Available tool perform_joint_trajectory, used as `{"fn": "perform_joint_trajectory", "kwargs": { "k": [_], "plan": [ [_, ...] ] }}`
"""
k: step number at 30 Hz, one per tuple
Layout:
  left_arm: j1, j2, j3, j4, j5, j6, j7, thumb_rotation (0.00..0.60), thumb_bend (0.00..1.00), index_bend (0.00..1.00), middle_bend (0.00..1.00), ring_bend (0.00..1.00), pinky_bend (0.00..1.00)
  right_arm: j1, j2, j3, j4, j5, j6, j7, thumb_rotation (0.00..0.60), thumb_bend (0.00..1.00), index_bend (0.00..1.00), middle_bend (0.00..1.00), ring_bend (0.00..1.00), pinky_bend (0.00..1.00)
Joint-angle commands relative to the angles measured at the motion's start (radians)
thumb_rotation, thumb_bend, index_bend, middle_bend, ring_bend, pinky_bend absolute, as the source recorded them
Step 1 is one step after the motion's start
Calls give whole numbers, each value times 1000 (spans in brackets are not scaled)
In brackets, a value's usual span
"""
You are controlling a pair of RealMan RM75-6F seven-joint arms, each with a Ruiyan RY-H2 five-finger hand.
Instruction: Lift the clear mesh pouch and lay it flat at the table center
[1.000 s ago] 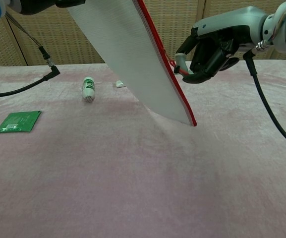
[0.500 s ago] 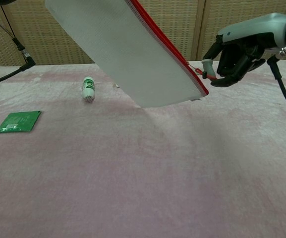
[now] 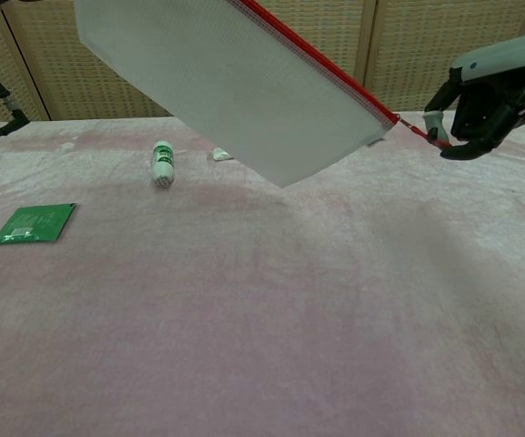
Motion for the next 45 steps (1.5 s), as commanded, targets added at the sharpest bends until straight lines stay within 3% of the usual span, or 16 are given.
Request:
{"fn": "perform_joint_trajectory", "kwargs": {
  "k": [1,5,7,8,10,11,12,14,22,25,27,28,30,32,35,45],
  "plan": [
    [4,-3,5,10,5,3,-8,600,650,868,901,809,910,-9,6,-3,5,-7,-3,6,600,905,799,982,919,1000],
    [6,-10,10,23,10,2,-15,600,649,857,901,809,910,-21,8,-2,11,-21,-4,18,600,905,798,982,919,1000],
    [6,-13,14,28,16,3,-18,600,523,778,901,809,908,-27,6,0,13,-29,-3,23,600,902,790,982,919,1000],
    [6,-15,17,31,22,4,-20,600,340,620,901,809,905,-29,5,1,14,-32,-1,25,600,849,740,980,919,1000],
    [4,2,54,56,93,-3,22,600,60,236,892,807,891,-41,0,-2,25,-57,20,15,600,559,499,973,919,1000],
    [8,12,67,62,117,1,31,600,2,69,877,801,879,-47,-2,-7,31,-70,33,5,600,304,288,966,919,1000],
    [12,20,77,67,134,9,43,600,0,3,859,794,871,-52,-5,-12,37,-80,46,-8,600,138,145,960,919,1000],
    [17,41,79,83,151,34,98,600,0,0,844,785,862,-67,-8,-23,47,-109,85,-43,600,0,4,945,919,1000],
    [122,175,140,74,126,131,406,600,0,0,841,784,865,-177,2,-57,64,-279,283,-102,600,0,0,910,910,1000],
    [166,195,162,75,99,189,559,600,0,0,768,712,784,-225,-9,-66,100,-365,368,-88,600,0,0,824,832,979],
    [205,209,189,69,80,230,680,600,0,0,622,573,638,-264,-23,-72,138,-433,448,-86,600,0,0,615,638,799],
    [233,217,207,63,65,259,756,600,0,0,400,365,428,-291,-30,-81,163,-472,497,-94,600,0,0,512,534,685],
    [265,218,223,49,46,299,838,600,0,0,39,30,57,-321,-38,-89,185,-509,546,-99,600,0,0,179,175,307],
    [311,215,249,37,23,350,914,600,0,0,0,0,0,-359,-44,-95,201,-541,606,-101,600,0,0,27,17,89],
    [381,208,284,0,4,415,953,600,0,0,0,0,0,-416,-55,-105,212,-575,682,-93,600,0,0,0,0,0],
    [563,216,407,-22,89,563,932,600,0,0,0,0,0,-597,-66,-142,132,-593,850,-160,600,0,0,0,0,0]
  ]
}}
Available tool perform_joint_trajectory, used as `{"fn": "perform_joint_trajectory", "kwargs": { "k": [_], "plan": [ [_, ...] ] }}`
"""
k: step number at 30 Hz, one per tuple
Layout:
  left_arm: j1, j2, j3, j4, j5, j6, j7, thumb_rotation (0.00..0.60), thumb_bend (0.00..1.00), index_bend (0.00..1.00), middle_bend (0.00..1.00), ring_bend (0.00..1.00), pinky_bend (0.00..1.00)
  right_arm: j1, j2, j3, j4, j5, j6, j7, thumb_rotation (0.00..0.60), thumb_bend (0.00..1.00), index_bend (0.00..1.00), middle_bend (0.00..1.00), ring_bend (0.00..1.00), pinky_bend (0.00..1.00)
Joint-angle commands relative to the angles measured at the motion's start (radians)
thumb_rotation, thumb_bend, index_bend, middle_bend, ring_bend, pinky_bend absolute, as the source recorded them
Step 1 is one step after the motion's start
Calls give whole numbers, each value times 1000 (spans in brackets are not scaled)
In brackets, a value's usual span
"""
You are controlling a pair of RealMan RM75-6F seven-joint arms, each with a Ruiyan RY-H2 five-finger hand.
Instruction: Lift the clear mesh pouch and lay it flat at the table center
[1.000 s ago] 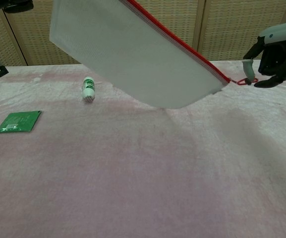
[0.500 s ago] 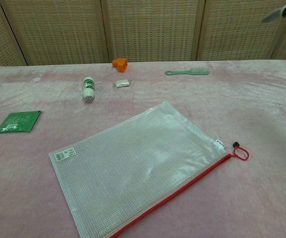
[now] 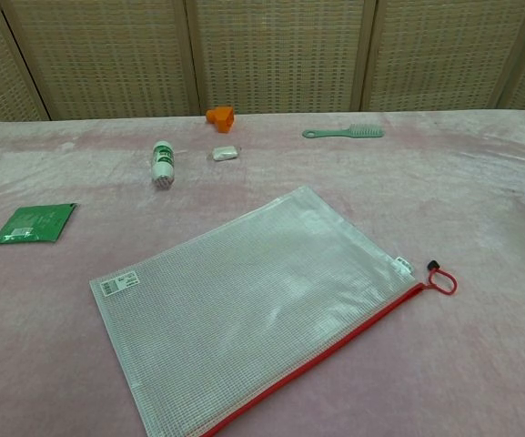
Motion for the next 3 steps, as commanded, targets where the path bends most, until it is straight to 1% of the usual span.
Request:
{"fn": "perform_joint_trajectory", "kwargs": {
  "k": [1,3],
  "plan": [
    [36,11,27,-1,32,22,-20,600,0,0,0,0,0,-49,-2,-15,-34,-17,44,-33,600,0,0,0,0,0],
    [46,14,31,4,44,32,-21,600,0,0,0,0,0,-62,-1,-17,-39,-29,55,-42,600,0,0,0,0,0]
  ]
}}
